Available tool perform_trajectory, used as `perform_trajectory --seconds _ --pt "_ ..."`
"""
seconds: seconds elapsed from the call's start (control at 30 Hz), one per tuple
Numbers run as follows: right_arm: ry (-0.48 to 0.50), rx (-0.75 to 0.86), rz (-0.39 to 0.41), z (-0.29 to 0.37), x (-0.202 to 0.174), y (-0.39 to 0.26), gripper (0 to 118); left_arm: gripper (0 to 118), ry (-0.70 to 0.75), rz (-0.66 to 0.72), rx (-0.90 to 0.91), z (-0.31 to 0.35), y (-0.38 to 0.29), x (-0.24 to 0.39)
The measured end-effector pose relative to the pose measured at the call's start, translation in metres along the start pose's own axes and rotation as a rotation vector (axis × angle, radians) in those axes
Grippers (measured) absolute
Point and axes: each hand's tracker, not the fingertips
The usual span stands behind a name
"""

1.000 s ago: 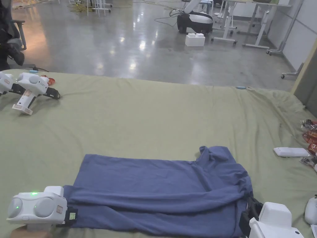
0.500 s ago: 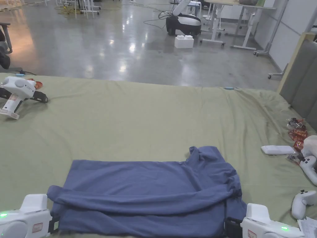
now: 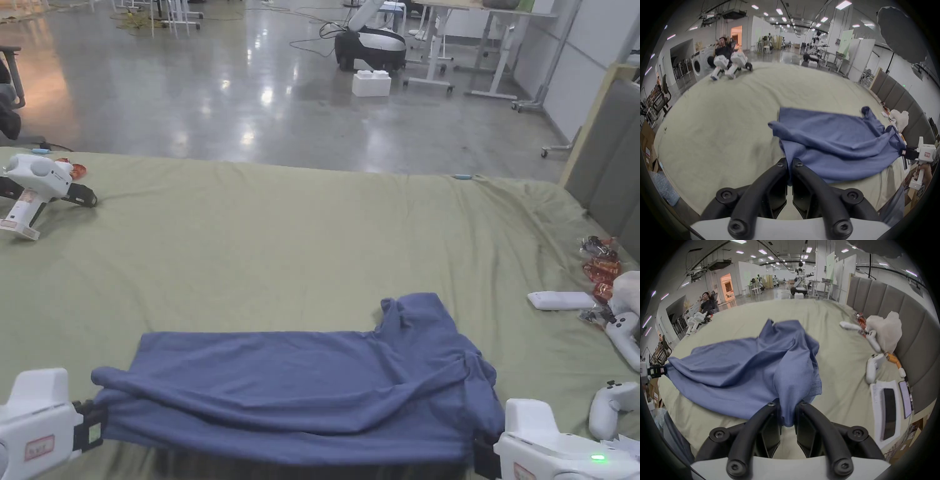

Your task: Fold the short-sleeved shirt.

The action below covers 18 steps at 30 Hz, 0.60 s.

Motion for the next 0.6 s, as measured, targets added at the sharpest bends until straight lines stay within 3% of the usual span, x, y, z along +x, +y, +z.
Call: perform_trajectory --seconds 0.2,0.43,0.6 --pt "-0.002 0.001 0.030 0.039 0.001 -0.006 13 1 -0.007 0.002 0.001 0.028 -0.005 -0.008" --pt "-0.003 -0.145 0.076 0.046 -0.012 -0.063 13 1 0.031 0.038 -0.170 0.025 -0.075 -0.027" --pt "-0.017 -0.214 0.065 0.028 -0.018 -0.097 13 1 0.059 0.031 -0.237 0.008 -0.113 -0.031"
